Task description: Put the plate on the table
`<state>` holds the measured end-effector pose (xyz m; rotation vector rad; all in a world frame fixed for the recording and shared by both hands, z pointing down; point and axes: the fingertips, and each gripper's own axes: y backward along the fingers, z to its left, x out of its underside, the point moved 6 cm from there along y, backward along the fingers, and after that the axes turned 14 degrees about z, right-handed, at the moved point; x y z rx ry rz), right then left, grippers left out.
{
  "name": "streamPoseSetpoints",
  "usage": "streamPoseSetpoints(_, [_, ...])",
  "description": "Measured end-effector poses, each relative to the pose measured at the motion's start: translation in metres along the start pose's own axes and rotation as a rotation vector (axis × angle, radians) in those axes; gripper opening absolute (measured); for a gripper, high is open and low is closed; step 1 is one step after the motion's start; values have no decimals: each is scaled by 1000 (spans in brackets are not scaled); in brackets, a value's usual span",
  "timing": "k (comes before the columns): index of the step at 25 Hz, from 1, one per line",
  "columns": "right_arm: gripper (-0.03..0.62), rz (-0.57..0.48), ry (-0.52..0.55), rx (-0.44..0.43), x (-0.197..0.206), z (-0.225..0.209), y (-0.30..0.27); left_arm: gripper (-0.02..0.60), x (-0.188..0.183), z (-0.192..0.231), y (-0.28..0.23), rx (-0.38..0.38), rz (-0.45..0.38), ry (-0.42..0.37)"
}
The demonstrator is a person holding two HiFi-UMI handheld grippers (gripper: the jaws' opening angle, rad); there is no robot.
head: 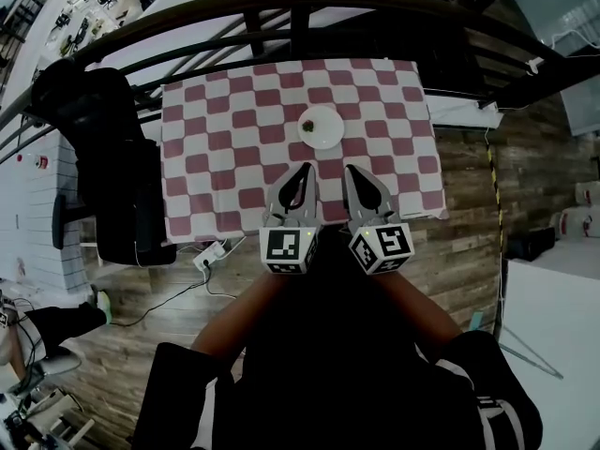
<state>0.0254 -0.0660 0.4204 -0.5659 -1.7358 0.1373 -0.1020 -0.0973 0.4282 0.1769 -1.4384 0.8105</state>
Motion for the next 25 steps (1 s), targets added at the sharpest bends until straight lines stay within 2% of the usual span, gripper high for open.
streamPoseSetpoints(6, [-3,-7,37,15,3,12,6,9,5,4,12,-7,-12,-1])
streamPoseSetpoints(10, [-2,0,18,14,5,18,5,9,5,4,17,-8,-16,-9])
streamPoseSetpoints(25, [-2,5,20,-4,13,30,-3,9,12,11,10,23,23,2])
